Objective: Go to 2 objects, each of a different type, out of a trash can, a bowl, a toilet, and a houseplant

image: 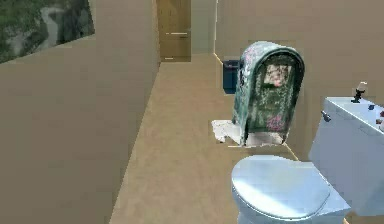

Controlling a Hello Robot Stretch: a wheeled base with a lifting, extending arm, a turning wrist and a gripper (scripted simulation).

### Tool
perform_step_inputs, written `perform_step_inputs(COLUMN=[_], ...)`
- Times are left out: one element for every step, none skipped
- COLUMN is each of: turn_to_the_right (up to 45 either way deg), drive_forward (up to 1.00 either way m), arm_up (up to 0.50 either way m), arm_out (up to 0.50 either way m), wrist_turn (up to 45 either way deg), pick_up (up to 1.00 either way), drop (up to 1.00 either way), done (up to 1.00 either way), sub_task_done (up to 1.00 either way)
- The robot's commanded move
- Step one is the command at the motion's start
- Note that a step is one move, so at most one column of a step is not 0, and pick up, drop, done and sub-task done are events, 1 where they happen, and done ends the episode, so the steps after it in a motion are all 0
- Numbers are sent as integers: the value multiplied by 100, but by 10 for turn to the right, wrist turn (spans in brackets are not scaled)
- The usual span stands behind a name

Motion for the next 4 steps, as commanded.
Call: perform_step_inputs(turn_to_the_right=[-30, 0, 420, 0], drive_forward=[0, 30, 0, 0], arm_up=[0, 0, 0, 0], arm_out=[0, 0, 0, 0], wrist_turn=[0, 0, 0, 0], pick_up=[0, 0, 0, 0], drop=[0, 0, 0, 0], done=[0, 0, 0, 0], sub_task_done=[0, 0, 0, 100])
